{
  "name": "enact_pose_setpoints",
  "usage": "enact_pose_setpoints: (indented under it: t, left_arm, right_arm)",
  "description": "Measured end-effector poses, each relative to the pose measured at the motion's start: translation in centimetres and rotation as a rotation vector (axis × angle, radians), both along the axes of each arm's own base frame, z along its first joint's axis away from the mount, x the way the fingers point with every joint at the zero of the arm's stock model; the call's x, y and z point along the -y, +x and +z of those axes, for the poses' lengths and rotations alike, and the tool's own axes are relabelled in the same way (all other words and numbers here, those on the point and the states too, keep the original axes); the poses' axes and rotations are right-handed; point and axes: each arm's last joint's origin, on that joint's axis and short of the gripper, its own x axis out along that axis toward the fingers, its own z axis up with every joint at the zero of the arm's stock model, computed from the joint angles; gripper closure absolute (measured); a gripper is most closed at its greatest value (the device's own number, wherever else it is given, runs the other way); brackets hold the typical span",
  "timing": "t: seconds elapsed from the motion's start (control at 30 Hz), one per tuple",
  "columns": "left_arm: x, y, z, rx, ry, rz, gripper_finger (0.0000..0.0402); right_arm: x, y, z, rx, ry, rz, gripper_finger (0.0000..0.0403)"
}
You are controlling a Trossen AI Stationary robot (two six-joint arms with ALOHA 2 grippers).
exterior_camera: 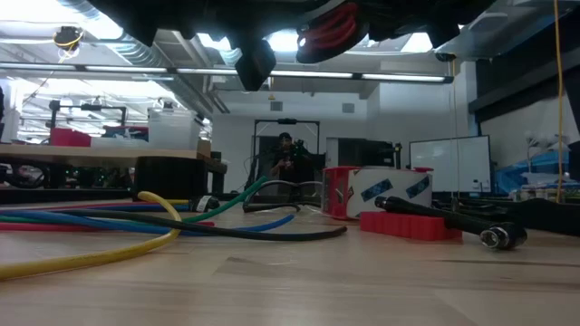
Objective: Coil cords
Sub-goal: Uncoil the red wire from the spool
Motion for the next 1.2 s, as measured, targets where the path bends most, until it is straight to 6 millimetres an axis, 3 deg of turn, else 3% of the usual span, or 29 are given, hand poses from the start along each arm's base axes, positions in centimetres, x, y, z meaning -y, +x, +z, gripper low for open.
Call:
enact_pose_setpoints:
  t: [0.7,1.2]
  left_arm:
    - [-0.3,-0.1,-0.8,-0.054,0.013,0.043,0.0398]
    - [-0.2,-0.1,-0.5,-0.055,-0.034,0.018,0.0398]
  right_arm:
    - [-0.1,0.2,1.2,0.093,0.019,0.002,0.0324]
    - [0.1,0.1,0.4,0.018,0.005,-0.052,0.0324]
